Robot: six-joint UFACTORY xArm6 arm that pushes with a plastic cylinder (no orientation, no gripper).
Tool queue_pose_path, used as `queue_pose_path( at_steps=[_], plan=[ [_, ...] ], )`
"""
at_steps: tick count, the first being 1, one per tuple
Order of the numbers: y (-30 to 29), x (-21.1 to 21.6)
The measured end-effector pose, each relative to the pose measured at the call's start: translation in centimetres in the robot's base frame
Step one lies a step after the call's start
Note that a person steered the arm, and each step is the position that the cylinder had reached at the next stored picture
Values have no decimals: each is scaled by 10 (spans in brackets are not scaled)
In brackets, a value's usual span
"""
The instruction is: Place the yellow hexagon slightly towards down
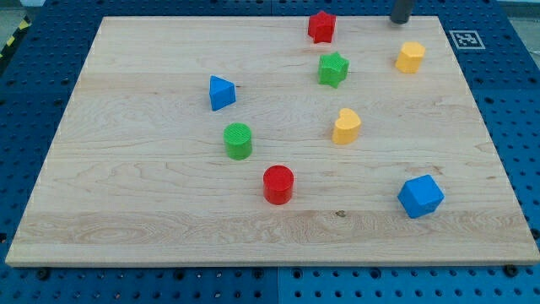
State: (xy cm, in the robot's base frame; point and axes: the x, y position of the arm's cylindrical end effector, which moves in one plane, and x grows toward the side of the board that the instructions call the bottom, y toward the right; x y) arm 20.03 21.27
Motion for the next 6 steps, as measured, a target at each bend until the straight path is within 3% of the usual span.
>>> queue_pose_path(
  at_steps=[1,6],
  plan=[
    [-1,0],
    [4,89]
  ],
)
